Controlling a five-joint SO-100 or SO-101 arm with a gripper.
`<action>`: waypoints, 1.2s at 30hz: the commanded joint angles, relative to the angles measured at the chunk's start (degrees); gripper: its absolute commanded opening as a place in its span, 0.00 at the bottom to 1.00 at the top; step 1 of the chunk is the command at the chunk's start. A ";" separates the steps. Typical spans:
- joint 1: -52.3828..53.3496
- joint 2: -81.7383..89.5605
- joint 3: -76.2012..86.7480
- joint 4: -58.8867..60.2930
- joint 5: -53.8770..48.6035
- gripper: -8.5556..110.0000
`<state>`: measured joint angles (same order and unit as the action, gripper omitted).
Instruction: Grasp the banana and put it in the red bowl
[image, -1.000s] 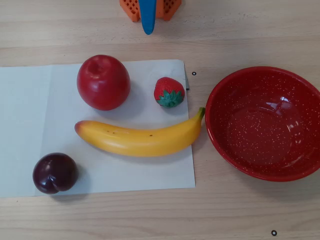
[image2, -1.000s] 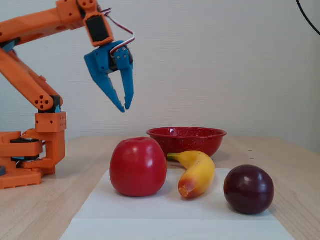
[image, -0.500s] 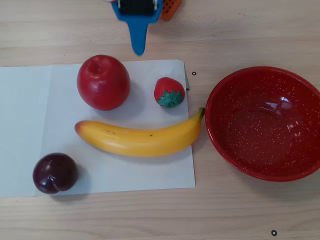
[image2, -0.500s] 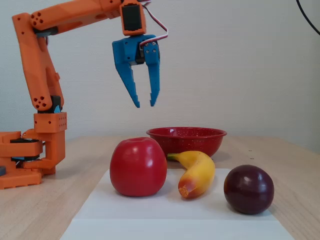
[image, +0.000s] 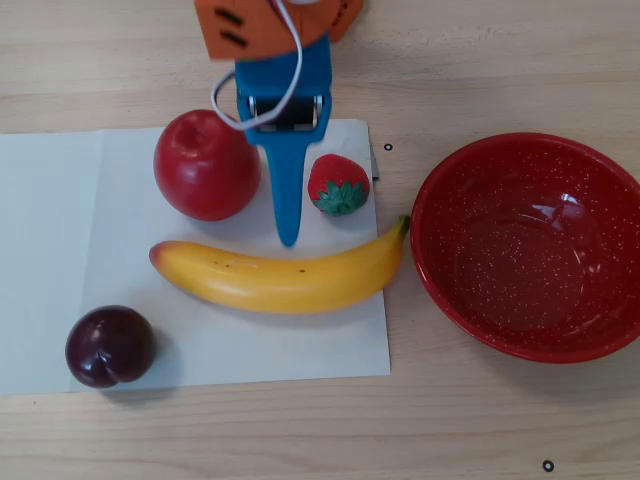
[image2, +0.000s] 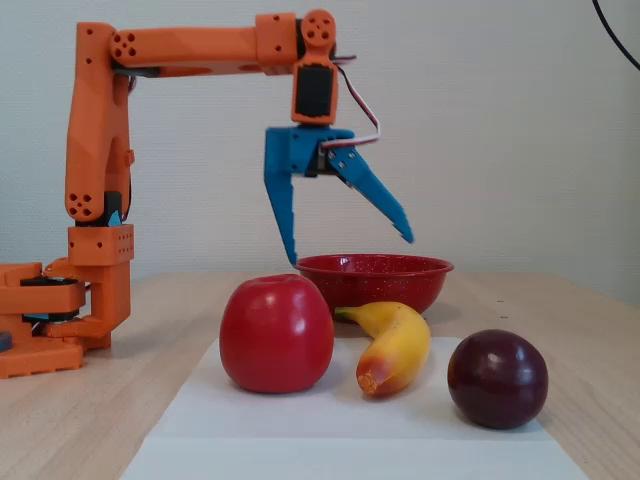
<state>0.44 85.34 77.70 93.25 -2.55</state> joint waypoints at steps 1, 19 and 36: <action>-0.18 1.23 -7.56 -1.58 0.35 0.59; 2.81 -17.58 -21.97 -1.05 -1.32 0.68; 3.25 -30.23 -31.03 -1.32 -1.23 0.68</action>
<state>2.55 51.94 51.50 91.49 -3.16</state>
